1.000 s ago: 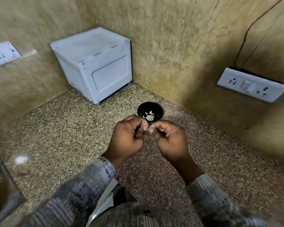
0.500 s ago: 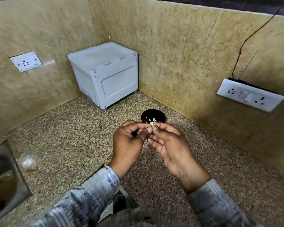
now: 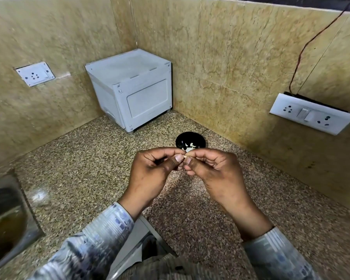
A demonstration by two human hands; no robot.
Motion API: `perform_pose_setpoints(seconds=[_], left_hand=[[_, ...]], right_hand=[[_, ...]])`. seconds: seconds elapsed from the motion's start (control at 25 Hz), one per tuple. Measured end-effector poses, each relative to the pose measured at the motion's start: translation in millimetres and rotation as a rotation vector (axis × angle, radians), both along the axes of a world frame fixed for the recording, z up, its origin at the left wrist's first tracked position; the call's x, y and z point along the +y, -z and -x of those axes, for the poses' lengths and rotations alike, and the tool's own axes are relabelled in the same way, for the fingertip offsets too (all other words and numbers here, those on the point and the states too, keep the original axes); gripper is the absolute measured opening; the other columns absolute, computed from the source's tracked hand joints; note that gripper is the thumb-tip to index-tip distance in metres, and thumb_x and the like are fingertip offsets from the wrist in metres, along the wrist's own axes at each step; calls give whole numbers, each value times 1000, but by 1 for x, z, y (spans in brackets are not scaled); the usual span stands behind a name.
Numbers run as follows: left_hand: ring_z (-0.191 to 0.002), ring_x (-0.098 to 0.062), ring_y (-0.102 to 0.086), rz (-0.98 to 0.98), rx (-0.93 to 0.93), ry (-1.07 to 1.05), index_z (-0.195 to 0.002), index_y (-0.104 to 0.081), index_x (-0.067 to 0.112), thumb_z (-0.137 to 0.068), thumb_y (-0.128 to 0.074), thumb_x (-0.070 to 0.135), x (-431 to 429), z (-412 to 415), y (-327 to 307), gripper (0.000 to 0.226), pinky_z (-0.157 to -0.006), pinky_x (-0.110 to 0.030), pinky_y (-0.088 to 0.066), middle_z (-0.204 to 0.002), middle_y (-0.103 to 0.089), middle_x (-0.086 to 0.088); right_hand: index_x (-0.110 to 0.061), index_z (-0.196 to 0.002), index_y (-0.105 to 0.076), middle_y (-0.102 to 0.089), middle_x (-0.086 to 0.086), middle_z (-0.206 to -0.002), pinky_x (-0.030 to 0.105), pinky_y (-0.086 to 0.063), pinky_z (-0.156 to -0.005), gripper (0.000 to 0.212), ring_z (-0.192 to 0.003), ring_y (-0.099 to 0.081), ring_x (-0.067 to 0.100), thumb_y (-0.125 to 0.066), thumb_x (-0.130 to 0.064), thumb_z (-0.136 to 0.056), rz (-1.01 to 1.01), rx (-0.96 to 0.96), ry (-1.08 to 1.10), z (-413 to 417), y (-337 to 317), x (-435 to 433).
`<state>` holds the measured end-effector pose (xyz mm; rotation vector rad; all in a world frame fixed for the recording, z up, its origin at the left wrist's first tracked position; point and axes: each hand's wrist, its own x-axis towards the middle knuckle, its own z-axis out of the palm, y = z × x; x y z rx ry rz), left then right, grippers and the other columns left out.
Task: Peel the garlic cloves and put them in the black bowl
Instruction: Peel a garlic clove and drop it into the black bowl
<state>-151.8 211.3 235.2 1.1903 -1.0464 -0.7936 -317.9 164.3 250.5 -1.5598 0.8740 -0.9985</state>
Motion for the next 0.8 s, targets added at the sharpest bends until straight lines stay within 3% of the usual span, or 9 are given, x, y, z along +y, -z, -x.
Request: perform_pose_setpoints(seconds=[0.12,0.24,0.44,0.56,0.8], left_hand=[[-83,-28,-75,24,-47,-5,-103,-78,4,-88,-74,-2,4,-2,-2,16,-76,-37,-60,-91,-79,-8],[-81,-28,-75,69,-107,-19,-103,-79,5,-89,-74,0,8,1,-6,16,-76,-42,-62,-91,-79,-6],[-84,-24,-76,109,-107,-69,-101,-79,5,-88,-74,-3,11,7,-9,16,-77,-37,-61,-92,-79,-4],[-83,-21,-76,116,-107,-82,-100,-79,4,-88,-73,-5,14,14,-7,16,-76,-30,-60,-92,-79,-4],[-78,-29,-67,11,120,48,-98,-77,1,-91,-68,-3,14,16,-7,12,-78,-44,-56,-85,-74,-19]], right_hand=[[-24,-94,-79,-79,1,-81,32,-64,-69,20,-74,-77,18,-75,-6,-91,-3,18,-40,1,-11,2],[-29,-84,-79,-78,1,-75,33,-64,-63,27,-66,-75,19,-75,-4,-90,10,2,-18,-1,-18,4],[-11,-85,-79,-75,13,-74,33,-60,-57,17,-60,-69,21,-70,3,-89,-51,-99,39,-8,-12,7],[-8,-84,-78,-73,16,-75,34,-58,-55,18,-60,-65,19,-66,4,-90,-63,-115,34,-7,-8,8],[-6,-81,-73,-72,15,-75,31,-52,-50,22,-63,-63,19,-59,6,-93,-96,-131,-45,-3,-3,11]])
